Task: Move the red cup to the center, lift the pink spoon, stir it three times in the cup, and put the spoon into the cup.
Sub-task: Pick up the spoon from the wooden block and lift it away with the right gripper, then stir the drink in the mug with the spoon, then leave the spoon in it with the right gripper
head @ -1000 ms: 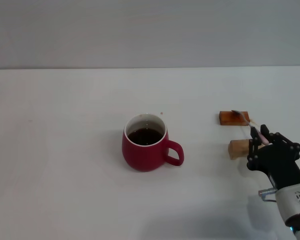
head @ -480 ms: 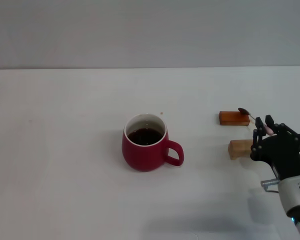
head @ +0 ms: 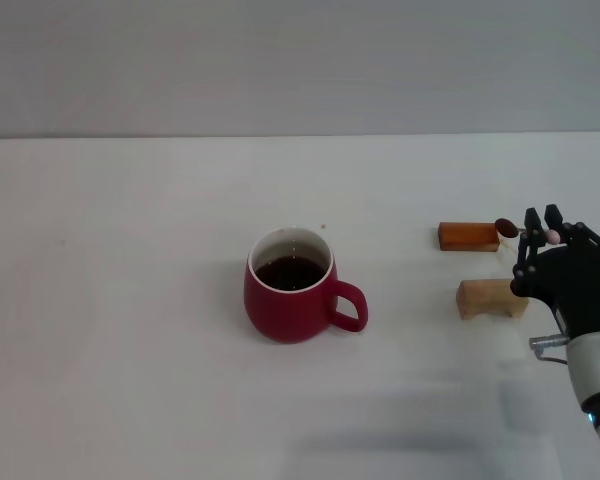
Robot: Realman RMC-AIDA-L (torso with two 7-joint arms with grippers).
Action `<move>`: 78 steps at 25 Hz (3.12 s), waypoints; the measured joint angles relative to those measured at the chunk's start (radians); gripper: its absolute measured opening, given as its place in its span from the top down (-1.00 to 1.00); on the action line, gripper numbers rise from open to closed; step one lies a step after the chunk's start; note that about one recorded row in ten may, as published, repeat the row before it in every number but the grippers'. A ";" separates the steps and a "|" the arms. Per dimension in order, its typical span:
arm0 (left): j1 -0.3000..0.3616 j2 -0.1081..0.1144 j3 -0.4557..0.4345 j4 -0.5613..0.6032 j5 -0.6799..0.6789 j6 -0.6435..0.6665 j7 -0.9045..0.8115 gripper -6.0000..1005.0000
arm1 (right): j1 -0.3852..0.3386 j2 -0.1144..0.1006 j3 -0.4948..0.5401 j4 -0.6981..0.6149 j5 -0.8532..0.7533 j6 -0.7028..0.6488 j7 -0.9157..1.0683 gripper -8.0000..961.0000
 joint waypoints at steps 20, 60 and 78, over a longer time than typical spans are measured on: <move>-0.007 -0.003 0.000 0.000 -0.004 -0.012 -0.004 -0.65 | 0.044 -0.006 0.029 0.088 -0.006 0.001 -0.089 0.71; -0.018 -0.003 -0.012 0.008 -0.005 -0.043 -0.002 -0.65 | -0.059 -0.004 0.203 0.732 -0.001 0.728 -0.493 0.71; -0.021 -0.005 -0.012 0.009 -0.004 -0.045 0.000 -0.65 | -0.092 -0.002 0.278 0.800 -0.007 0.976 -0.487 0.71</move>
